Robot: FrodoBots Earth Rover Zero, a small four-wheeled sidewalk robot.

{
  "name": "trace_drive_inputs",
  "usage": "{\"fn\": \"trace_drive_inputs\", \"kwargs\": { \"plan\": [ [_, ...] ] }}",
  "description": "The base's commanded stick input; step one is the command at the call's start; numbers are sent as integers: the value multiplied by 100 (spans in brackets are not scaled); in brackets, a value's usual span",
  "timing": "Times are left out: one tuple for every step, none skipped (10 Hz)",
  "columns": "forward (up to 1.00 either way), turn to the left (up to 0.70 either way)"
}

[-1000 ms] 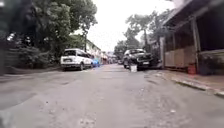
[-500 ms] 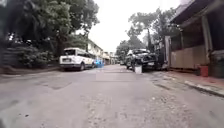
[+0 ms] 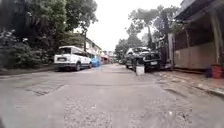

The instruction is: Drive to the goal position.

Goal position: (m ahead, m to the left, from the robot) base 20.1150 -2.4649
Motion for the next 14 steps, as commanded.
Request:
{"fn": "trace_drive_inputs", "kwargs": {
  "plan": [
    [100, 0],
    [100, 0],
    [100, 21],
    [100, 27],
    [100, 27],
    [100, 27],
    [100, 27],
    [100, 27],
    [100, 27],
    [100, 14],
    [100, 0],
    [100, 0],
    [100, 0],
    [100, 0]
  ]
}}
